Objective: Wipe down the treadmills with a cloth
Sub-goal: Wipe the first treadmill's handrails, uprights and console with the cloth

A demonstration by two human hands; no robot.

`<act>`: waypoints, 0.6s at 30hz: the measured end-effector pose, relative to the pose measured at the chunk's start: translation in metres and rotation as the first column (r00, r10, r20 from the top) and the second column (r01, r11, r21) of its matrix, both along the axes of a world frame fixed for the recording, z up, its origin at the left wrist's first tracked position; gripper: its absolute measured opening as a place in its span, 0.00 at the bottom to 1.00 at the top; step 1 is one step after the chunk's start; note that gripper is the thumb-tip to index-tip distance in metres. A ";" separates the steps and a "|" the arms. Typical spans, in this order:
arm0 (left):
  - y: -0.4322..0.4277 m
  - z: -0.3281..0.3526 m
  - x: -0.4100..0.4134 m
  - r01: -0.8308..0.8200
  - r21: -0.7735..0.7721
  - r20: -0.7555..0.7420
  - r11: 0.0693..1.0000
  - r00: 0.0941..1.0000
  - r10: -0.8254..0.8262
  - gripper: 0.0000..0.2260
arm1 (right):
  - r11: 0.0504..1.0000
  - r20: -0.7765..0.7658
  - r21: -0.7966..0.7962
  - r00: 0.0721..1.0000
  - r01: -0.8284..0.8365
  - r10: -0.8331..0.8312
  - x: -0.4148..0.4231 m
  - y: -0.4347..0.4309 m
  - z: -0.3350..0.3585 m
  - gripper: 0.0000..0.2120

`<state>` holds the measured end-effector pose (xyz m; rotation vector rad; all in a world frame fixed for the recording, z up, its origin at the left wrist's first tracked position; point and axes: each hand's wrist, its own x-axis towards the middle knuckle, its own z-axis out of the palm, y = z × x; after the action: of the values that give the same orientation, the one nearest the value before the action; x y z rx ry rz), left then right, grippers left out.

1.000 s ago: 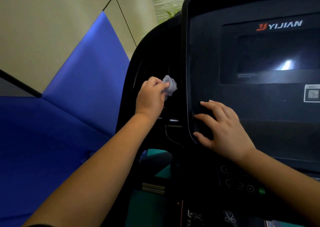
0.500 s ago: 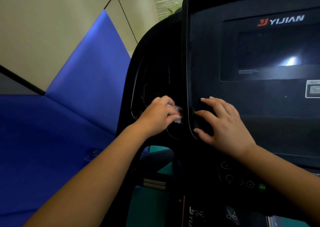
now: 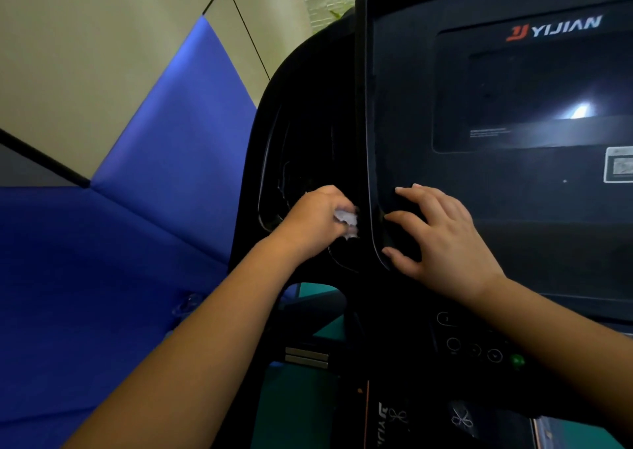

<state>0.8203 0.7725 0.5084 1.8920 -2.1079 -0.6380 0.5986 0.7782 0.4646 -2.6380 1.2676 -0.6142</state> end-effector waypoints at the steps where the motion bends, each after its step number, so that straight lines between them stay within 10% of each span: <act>1: 0.000 0.001 0.008 0.022 0.044 0.025 0.999 0.999 -0.023 0.11 | 1.000 -0.002 0.000 1.000 -0.001 0.001 0.000 0.000 0.000 0.23; 18: 0.001 0.013 0.045 -0.031 0.221 0.270 0.975 0.962 -0.030 0.14 | 1.000 0.004 -0.005 1.000 -0.001 0.001 0.000 0.001 -0.001 0.22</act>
<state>0.8651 0.7740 0.5213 2.2143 -2.2826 -0.6732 0.5991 0.7789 0.4636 -2.6403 1.2647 -0.6226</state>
